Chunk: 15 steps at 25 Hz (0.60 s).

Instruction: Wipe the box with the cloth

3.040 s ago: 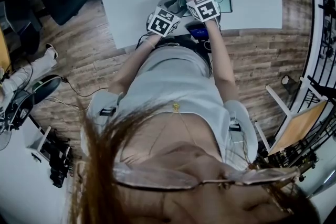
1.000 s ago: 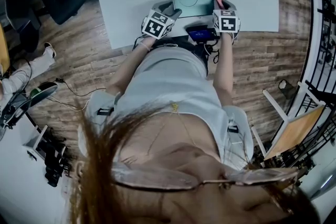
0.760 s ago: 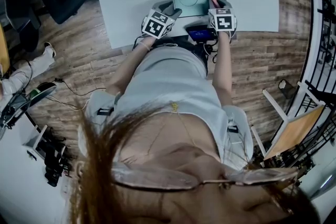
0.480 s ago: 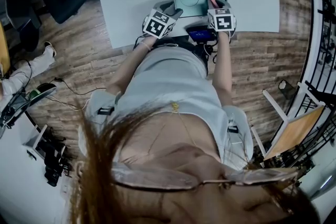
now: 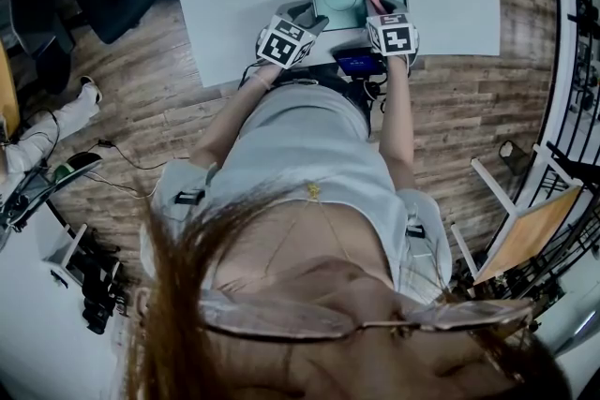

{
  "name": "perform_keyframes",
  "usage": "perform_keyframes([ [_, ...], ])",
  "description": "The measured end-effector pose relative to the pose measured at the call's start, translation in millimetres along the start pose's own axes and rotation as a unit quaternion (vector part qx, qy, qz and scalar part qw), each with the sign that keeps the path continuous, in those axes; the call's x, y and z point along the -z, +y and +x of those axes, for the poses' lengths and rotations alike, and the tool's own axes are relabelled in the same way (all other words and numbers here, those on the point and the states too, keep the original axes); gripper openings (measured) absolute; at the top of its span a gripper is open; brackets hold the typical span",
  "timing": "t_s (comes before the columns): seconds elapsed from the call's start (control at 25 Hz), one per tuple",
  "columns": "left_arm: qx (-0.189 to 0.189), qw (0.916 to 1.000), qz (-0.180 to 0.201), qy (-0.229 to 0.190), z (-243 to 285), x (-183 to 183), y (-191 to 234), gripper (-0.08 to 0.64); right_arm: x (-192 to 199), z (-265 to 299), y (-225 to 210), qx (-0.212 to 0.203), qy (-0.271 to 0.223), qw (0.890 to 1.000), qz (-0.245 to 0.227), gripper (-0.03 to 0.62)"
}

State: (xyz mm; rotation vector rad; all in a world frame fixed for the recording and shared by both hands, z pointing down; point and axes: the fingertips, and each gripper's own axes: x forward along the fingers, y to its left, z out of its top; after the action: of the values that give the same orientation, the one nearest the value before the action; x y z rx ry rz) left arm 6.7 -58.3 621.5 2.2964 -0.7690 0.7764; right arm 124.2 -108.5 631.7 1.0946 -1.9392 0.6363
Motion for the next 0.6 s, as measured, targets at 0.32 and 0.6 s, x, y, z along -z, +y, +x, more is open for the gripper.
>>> perform_keyframes([
  [0.32, 0.005, 1.0000, 0.002, 0.002, 0.5, -2.5, -0.9, 0.215, -3.9, -1.6, 5.7, -0.003, -0.016, 1.000, 0.010, 0.037],
  [0.6, 0.006, 1.0000, 0.003, 0.001, -1.8, -1.6, -2.0, 0.215, -12.3, 1.0, 36.0, -0.048, -0.030, 0.998, 0.019, 0.037],
])
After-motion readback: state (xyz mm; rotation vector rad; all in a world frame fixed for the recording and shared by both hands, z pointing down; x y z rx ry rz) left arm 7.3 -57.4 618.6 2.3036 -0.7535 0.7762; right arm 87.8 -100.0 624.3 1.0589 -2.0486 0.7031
